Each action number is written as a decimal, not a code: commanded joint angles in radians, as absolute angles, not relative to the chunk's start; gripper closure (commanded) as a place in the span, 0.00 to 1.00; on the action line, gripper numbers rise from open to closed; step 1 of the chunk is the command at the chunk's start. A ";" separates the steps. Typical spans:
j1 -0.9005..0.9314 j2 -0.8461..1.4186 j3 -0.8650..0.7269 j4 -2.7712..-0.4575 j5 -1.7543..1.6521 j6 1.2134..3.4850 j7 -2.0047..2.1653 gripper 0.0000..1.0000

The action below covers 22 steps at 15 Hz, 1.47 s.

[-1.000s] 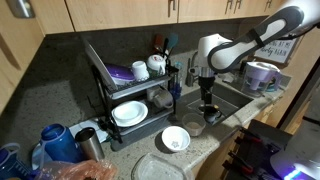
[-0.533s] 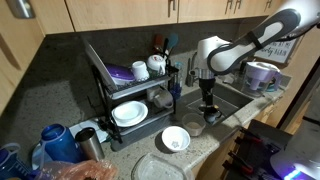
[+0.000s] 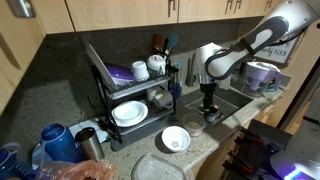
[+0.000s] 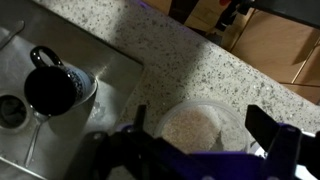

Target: Pour the sugar out of the clear bowl into the white bowl

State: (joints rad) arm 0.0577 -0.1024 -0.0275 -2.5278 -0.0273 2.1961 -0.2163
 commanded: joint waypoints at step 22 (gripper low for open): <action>0.029 0.152 0.063 -2.288 0.098 2.142 -0.817 0.00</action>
